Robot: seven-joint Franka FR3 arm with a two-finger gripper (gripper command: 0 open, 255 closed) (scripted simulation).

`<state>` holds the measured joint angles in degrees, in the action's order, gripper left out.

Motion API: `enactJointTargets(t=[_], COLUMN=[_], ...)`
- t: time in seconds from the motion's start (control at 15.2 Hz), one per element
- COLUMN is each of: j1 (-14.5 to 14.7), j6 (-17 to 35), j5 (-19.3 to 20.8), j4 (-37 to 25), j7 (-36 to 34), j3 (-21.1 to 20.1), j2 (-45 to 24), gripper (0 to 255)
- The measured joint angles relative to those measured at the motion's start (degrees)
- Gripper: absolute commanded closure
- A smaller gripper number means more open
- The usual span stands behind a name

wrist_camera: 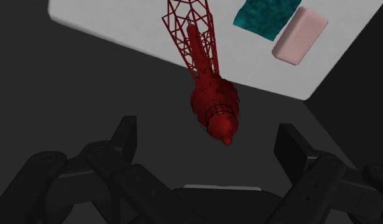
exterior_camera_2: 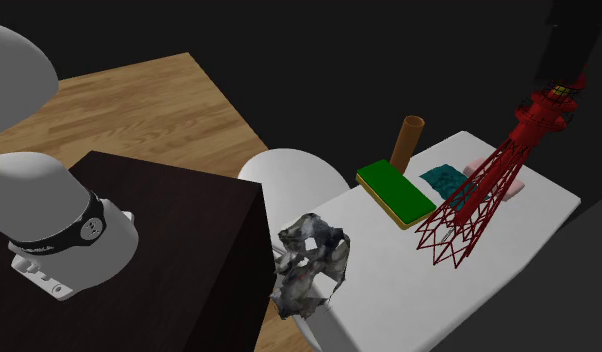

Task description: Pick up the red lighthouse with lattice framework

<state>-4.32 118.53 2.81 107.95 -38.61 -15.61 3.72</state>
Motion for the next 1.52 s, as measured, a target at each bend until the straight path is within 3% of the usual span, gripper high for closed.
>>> enactJointTargets(t=[0.2,0.59,0.66,1.52], j1=[0.1,0.1,0.1,0.1], j6=[1.3,5.5,5.8,4.7], j5=[1.7,2.2,2.3,2.2], j4=[-3.0,0.1,0.4,-0.9], j7=[-3.0,-3.7,-3.8,-3.8], j3=[-0.4,-0.3,-0.3,-0.4], j2=[-3.2,-4.0,-4.1,-4.2], gripper=[0,0,255,255])
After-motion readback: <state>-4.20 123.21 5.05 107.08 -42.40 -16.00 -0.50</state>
